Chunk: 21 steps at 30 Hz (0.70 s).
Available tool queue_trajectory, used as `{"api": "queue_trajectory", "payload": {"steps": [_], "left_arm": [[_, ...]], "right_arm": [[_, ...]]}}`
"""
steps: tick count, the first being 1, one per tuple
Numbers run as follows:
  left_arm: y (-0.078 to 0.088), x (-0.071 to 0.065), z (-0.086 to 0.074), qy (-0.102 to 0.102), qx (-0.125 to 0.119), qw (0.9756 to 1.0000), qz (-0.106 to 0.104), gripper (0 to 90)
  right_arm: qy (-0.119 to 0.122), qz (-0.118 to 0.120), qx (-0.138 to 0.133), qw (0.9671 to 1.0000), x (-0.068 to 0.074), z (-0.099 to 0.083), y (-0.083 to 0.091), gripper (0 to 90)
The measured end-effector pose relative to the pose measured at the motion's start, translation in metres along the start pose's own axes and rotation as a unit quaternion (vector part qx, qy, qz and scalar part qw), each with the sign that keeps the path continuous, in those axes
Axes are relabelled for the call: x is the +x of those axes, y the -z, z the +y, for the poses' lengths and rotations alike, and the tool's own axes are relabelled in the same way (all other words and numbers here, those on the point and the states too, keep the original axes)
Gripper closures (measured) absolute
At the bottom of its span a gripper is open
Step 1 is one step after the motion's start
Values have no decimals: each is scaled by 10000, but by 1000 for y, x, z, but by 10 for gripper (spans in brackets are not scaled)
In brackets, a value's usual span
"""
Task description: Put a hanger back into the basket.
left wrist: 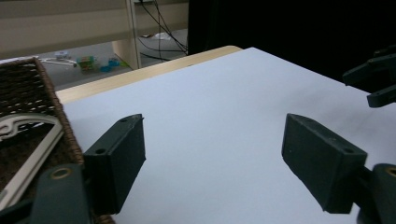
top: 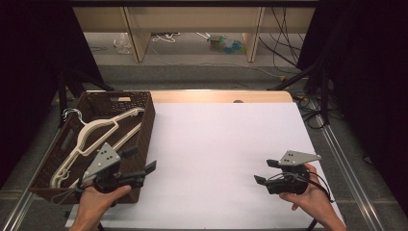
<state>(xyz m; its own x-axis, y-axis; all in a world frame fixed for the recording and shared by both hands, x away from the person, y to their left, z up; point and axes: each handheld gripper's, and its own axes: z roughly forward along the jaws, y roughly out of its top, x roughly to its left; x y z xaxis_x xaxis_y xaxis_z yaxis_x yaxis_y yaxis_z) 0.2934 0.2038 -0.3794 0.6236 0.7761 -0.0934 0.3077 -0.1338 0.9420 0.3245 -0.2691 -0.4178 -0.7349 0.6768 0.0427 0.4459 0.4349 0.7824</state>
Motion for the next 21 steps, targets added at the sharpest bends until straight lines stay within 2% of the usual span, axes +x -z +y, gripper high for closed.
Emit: {"api": "queue_trajectory", "payload": {"steps": [3,6,9,10,12,15,18,19,20,21], "left_arm": [[-3,-4,-4,-19,-73,10000,-61,181],[-4,-8,-10,-177,-91,9998,-37,179],[-5,-11,-17,-199,-99,9997,-127,171],[-5,-13,-21,-185,-105,9997,-97,171],[-6,-14,-27,-251,-114,9995,-126,165],[-4,-18,-36,-390,-94,9991,-128,163],[-2,-21,-45,-370,-99,9991,-190,163],[-2,-21,-46,-355,-119,9991,-193,164],[-2,-21,-46,-430,-147,9988,-204,172],[-2,-22,-47,-428,-158,9988,-177,169]], "right_arm": [[7,7,-173,9998,1,0,2,262],[14,-43,-341,9994,2,0,5,260],[-34,-88,-472,9988,3,-1,7,255],[-36,-118,-519,9986,4,-2,7,252],[-74,-61,-595,9982,5,-3,8,247],[-18,-143,-690,9975,9,-6,10,207],[-18,-192,-918,9956,12,-8,14,189],[-61,-142,-1045,9944,14,-10,15,185],[-55,-126,-1022,9947,15,-11,18,180],[-63,-207,-1142,9932,17,-13,19,173]]}}
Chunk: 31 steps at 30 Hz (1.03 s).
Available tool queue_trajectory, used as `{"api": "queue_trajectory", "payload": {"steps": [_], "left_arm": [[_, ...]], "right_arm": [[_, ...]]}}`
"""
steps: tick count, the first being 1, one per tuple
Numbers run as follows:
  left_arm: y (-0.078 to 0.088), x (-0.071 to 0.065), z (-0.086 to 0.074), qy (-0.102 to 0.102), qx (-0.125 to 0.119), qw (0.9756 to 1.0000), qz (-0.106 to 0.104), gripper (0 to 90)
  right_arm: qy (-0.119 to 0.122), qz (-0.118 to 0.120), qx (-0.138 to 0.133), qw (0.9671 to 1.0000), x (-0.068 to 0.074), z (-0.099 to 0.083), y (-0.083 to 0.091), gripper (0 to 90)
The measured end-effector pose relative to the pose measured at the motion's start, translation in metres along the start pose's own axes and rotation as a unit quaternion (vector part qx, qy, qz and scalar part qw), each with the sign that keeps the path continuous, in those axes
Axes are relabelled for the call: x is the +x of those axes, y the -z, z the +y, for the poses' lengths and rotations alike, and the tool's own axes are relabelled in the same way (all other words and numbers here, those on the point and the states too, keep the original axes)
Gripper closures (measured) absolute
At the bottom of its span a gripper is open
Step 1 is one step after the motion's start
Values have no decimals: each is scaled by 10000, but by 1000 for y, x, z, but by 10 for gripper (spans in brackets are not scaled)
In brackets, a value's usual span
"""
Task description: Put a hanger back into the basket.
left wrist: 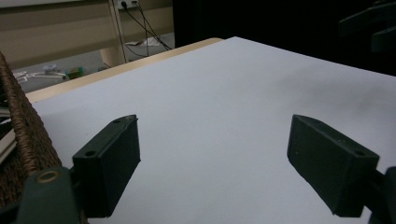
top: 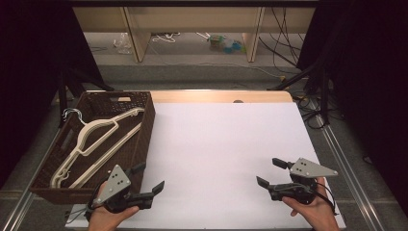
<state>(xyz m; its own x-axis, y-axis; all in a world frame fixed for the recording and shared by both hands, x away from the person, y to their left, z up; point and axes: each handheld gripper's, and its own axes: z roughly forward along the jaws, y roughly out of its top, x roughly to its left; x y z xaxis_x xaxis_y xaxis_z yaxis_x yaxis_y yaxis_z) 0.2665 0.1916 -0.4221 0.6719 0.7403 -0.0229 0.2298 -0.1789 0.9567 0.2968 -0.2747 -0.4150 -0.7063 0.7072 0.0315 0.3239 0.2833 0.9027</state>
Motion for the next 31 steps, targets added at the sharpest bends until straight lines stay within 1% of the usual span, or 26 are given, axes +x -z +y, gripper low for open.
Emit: {"api": "queue_trajectory", "payload": {"steps": [1,2,4,5,6,7,8,9,10,12,14,15,16,17,18,19,21,22,23,24,25,26,27,28,29,31], "left_arm": [[1,-1,0,9,14,10000,31,165],[1,-2,0,-61,31,10000,20,164],[3,-4,-1,-14,49,10000,-4,165],[4,-6,0,7,44,10000,-33,164],[5,-7,0,-7,27,10000,-45,165],[6,-9,0,-33,1,10000,-87,165],[8,-11,0,-18,14,10000,-86,165],[8,-13,0,22,-19,9999,-121,164],[9,-14,0,-24,-85,9998,-164,164],[10,-16,0,-23,-68,9999,-142,165],[10,-18,0,56,-86,9998,-148,164],[9,-17,0,-36,-78,9999,-143,164],[9,-17,-1,-43,-85,9999,-144,165],[9,-16,-1,-49,-62,9999,-117,164],[9,-16,-1,-8,-70,9999,-91,164],[8,-15,-1,-30,-50,9999,-90,165],[8,-14,-2,-14,-61,9999,-93,164],[8,-14,-2,-1,-37,10000,-78,165],[7,-14,-2,10,-84,9999,-120,164],[7,-14,-2,13,-86,9999,-112,165],[7,-13,-2,7,-90,9999,-119,165],[8,-13,-2,-29,-37,10000,-78,165],[8,-12,-2,-68,-26,9999,-92,164],[7,-12,-2,-9,-21,10000,-61,165],[7,-12,-2,-3,-24,10000,-60,165],[7,-12,-2,-10,-22,10000,-68,165]], "right_arm": [[-32,60,1,10000,1,-1,2,170],[0,74,-59,10000,2,-3,3,170],[-20,72,-95,9999,6,-5,8,167],[-19,41,-167,9999,7,-7,8,167],[-25,90,-182,9998,8,-8,9,167],[-8,29,-172,9998,10,-9,10,167],[-15,33,-215,9998,11,-9,10,167],[-36,33,-158,9999,12,-10,11,167],[-47,45,-183,9998,13,-10,12,167],[-69,96,-250,9996,15,-11,12,167],[-68,30,-244,9997,16,-11,13,168],[-84,10,-331,9994,16,-11,13,168],[-89,63,-315,9994,15,-11,13,169],[-57,28,-289,9996,14,-11,14,170],[-66,7,-285,9996,14,-11,14,169],[-94,-9,-359,9993,14,-12,13,169],[-44,-12,-320,9995,13,-11,14,169],[-85,11,-288,9995,14,-11,14,169],[-73,38,-283,9996,14,-11,14,169],[-89,61,-365,9993,14,-12,12,169],[-42,29,-272,9996,14,-11,12,169],[-35,50,-282,9996,14,-11,12,169],[-49,46,-276,9996,14,-11,12,169],[-56,54,-257,9996,14,-11,12,169],[-40,0,-284,9996,14,-12,12,169],[-56,6,-281,9996,15,-12,12,169]]}}
